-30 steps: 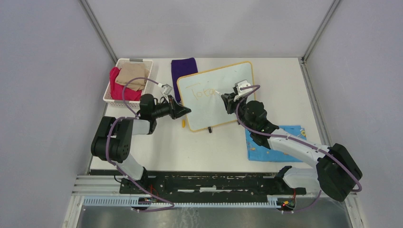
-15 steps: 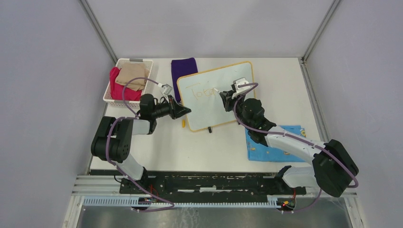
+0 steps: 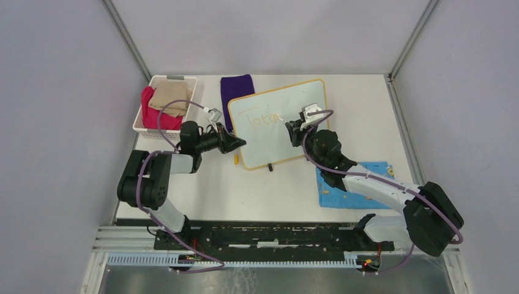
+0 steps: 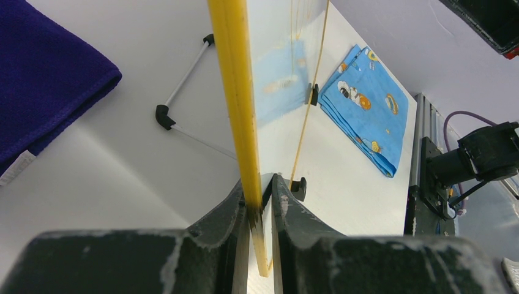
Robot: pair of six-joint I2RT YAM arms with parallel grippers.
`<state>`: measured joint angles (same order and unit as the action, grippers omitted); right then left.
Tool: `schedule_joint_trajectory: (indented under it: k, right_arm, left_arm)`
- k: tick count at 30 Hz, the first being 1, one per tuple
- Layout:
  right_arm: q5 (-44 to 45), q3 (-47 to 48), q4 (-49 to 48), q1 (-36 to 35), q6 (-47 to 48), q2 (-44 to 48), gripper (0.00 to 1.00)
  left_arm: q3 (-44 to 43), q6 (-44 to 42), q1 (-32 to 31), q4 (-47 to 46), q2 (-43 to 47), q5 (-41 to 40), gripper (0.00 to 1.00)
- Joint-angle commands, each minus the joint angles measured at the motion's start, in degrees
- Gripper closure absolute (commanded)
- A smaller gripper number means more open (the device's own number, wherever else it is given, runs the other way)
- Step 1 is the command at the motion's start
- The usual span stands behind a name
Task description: Write a sentence on the whiteboard
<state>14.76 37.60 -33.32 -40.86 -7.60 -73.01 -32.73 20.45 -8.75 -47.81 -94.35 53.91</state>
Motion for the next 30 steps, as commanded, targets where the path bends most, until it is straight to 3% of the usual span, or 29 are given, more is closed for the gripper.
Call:
schedule_joint_trajectory:
  k: [1, 13, 30]
  right_arm:
    - [2.3, -2.2, -0.3, 0.2, 0.2, 2.8, 1.0]
    - [0.1, 0.3, -1.3, 0.3, 0.0, 6.3, 1.0]
    - [1.8, 1.8, 1.1, 1.5, 0.5, 1.7, 1.0]
  left_arm:
    - [0.3, -5.9, -1.2, 5.7, -0.8, -5.0, 0.98]
    - [0.2, -6.5, -1.5, 6.4, -0.7, -5.3, 0.98]
    - [0.0, -6.6, -1.6, 6.5, -0.7, -5.3, 0.98]
